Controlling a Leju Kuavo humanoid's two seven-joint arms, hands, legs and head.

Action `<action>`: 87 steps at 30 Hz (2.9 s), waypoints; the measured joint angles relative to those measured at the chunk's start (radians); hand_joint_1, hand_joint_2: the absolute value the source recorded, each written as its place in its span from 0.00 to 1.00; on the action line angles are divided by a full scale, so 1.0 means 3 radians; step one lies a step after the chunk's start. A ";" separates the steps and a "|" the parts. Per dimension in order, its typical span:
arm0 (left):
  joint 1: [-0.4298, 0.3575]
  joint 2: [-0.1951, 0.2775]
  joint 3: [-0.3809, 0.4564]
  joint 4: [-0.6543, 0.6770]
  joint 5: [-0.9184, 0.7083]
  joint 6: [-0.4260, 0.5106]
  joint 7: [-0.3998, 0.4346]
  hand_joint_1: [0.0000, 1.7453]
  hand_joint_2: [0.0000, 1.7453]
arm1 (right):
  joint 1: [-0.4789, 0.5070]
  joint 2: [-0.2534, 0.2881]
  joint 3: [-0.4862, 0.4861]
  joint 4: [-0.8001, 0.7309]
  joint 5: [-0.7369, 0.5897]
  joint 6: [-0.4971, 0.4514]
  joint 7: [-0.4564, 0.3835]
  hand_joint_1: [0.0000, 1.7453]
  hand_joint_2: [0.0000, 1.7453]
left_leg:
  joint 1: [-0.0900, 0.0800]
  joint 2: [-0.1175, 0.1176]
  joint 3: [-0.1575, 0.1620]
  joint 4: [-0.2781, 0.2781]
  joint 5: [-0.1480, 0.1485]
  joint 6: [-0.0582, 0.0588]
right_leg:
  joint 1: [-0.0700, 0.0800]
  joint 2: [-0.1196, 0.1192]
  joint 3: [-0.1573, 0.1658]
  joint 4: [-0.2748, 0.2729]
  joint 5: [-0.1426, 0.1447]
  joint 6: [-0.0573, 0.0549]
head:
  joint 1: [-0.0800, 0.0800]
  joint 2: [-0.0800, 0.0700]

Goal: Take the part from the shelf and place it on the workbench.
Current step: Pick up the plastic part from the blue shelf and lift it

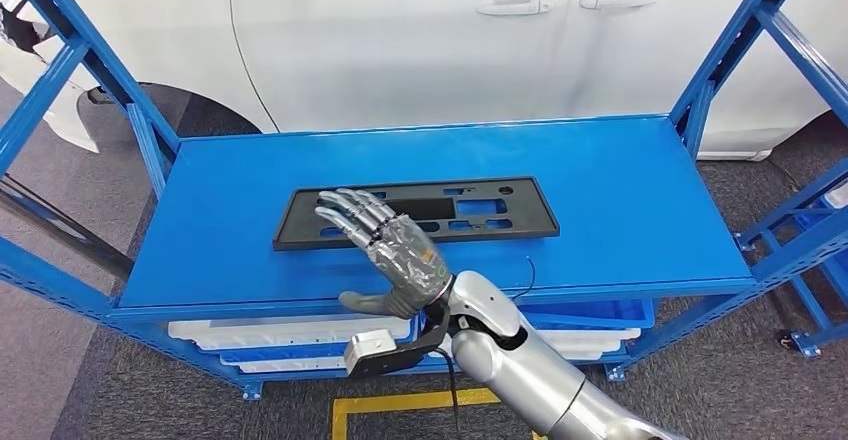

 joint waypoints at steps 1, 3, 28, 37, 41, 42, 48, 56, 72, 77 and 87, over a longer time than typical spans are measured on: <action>0.0001 0.0000 0.0000 0.0000 -0.0003 -0.0002 0.0000 0.00 0.00 | -0.0009 0.0024 0.0042 0.0025 0.0013 -0.0003 0.0012 0.00 1.00 | 0.0005 0.0000 -0.0138 0.0227 -0.0087 -0.0009 | 0.0003 -0.0001 0.0013 0.0001 -0.0015 -0.0009 | -0.0003 0.0000; 0.0009 0.0000 0.0000 0.0000 -0.0008 -0.0002 -0.0001 0.00 0.00 | -0.0015 0.0060 0.0108 0.0072 0.0026 -0.0004 0.0033 0.00 1.00 | 0.0010 0.0001 -0.0319 0.0445 -0.0125 -0.0005 | 0.0007 0.0005 0.0049 0.0005 -0.0049 -0.0012 | -0.0003 0.0000; -0.0026 0.0004 0.0024 0.0003 -0.0171 -0.0044 -0.0065 0.00 0.00 | -0.0538 0.0538 0.0657 0.1359 0.0890 -0.0685 0.0626 0.00 1.00 | 0.0002 -0.0002 0.0006 -0.0427 0.0341 0.0038 | 0.0005 0.0006 0.0003 0.0046 -0.0056 0.0035 | 0.0005 0.0000; -0.0026 0.0005 0.0024 0.0003 -0.0250 -0.0057 -0.0059 0.00 0.00 | -0.0631 0.0714 0.0648 0.2047 0.1086 -0.0752 0.0767 0.00 1.00 | 0.0017 0.0000 -0.0120 -0.0145 0.0311 -0.0006 | 0.0005 0.0010 0.0055 0.0034 -0.0077 0.0022 | 0.0001 0.0000; -0.0038 0.0005 0.0024 0.0003 -0.0288 -0.0070 -0.0051 0.00 0.00 | -0.0656 0.0732 0.0626 0.2206 0.1201 -0.0777 0.0816 0.00 1.00 | -0.0004 -0.0010 0.0032 -0.0482 0.0388 0.0077 | 0.0022 0.0017 0.0046 0.0038 -0.0081 0.0086 | 0.0004 0.0000; -0.0036 0.0005 0.0024 0.0003 -0.0296 -0.0075 -0.0051 0.00 0.00 | -0.0657 0.0733 0.0616 0.2235 0.1231 -0.0783 0.0822 0.00 1.00 | 0.0002 -0.0008 0.0033 -0.0492 0.0394 0.0098 | 0.0021 0.0016 0.0047 0.0040 -0.0088 0.0104 | 0.0004 0.0000; -0.0040 0.0006 0.0036 0.0003 -0.0329 -0.0090 -0.0052 0.00 0.00 | -0.0665 0.0726 0.0560 0.2402 0.1402 -0.0806 0.0927 0.00 1.00 | 0.0005 0.0003 0.0046 -0.0518 0.0407 0.0175 | 0.0004 0.0009 -0.0400 0.0972 -0.0526 0.0165 | 0.0015 0.0000; -0.0047 -0.0004 0.0080 0.0003 -0.0400 -0.0101 -0.0049 0.00 0.00 | -0.0687 0.0708 0.0390 0.2552 0.1730 -0.0930 0.1300 0.00 1.00 | -0.0026 -0.0005 0.0062 -0.0501 0.0381 0.0119 | 0.0035 0.0003 0.0003 0.0050 -0.0053 0.0069 | 0.0013 0.0000; -0.0070 0.0008 0.0150 0.0003 -0.0510 -0.0111 -0.0048 0.00 0.00 | -0.0857 0.0497 -0.0335 0.2750 0.2111 -0.0850 0.1672 1.00 1.00 | -0.0005 -0.0008 0.0063 -0.0502 0.0380 0.0096 | 0.0019 0.0021 0.0022 0.0020 -0.0038 0.0097 | 0.0001 0.0000; -0.0078 0.0011 0.0161 0.0003 -0.0511 -0.0117 -0.0048 0.00 0.00 | -0.0873 0.0474 -0.0408 0.2781 0.2120 -0.0828 0.1622 1.00 1.00 | 0.0011 0.0003 0.0074 -0.0543 0.0411 0.0179 | -0.0001 0.0012 -0.0251 0.0615 -0.0372 0.0173 | 0.0007 0.0000; -0.0071 0.0012 0.0174 0.0003 -0.0510 -0.0201 -0.0170 0.00 0.00 | -0.0887 0.0460 -0.0487 0.2803 0.2153 -0.0801 0.1424 1.00 1.00 | -0.0012 -0.0012 0.0060 -0.0481 0.0365 0.0102 | 0.0010 0.0010 -0.0032 0.0069 -0.0034 0.0099 | 0.0003 0.0000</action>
